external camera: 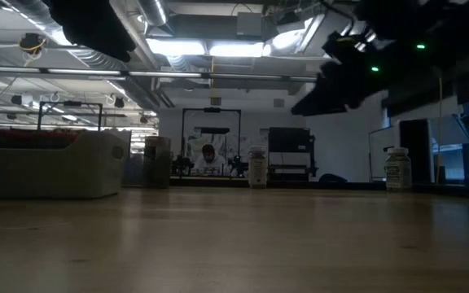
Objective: Sort spices by type
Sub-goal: Put the top left white seasoning bottle into the transparent bin
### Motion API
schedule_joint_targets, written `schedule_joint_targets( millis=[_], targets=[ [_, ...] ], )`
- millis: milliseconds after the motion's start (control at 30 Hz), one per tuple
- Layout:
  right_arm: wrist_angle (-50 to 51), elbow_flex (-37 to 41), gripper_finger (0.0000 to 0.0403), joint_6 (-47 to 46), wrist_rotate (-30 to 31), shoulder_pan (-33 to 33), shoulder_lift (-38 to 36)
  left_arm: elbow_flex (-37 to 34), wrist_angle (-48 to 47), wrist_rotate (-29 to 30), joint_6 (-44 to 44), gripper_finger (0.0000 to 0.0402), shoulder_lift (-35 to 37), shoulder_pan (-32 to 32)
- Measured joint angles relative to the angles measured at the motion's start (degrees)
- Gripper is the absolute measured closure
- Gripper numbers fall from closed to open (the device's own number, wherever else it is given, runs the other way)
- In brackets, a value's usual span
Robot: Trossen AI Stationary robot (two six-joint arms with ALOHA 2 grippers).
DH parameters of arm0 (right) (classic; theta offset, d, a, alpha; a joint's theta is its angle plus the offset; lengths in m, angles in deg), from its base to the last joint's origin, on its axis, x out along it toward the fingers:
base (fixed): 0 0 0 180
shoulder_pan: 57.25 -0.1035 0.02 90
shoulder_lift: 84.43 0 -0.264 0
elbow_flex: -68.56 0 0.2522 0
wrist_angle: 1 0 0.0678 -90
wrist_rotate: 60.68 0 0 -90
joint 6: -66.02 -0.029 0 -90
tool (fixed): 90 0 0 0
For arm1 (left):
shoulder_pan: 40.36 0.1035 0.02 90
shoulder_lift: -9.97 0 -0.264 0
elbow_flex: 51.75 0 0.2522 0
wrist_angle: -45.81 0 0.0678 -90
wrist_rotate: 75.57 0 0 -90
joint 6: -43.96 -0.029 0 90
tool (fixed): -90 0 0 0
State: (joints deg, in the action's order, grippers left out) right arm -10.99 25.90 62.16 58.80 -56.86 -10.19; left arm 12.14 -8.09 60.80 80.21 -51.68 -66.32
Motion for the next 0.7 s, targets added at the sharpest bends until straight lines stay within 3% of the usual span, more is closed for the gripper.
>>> schedule_joint_targets(
  millis=[233, 500, 700],
  targets=[
    [0.89, -5.27, 0.011, 4.14, -10.37, 12.27, 0.0, -5.21, 1.91, -0.12, 1.27, 0.016, 0.02, -1.71],
    [8.29, -15.13, 0.011, 5.07, -22.81, 23.35, 2.61, -17.6, 14.58, 0.05, 6.41, 0.016, 0.0, -1.84],
    [18.6, -27.34, 0.0108, 4.34, -23.98, 27.09, 10.62, -21.72, 21.25, 3.08, 7.11, 0.016, 0.02, -1.74]
  ],
)
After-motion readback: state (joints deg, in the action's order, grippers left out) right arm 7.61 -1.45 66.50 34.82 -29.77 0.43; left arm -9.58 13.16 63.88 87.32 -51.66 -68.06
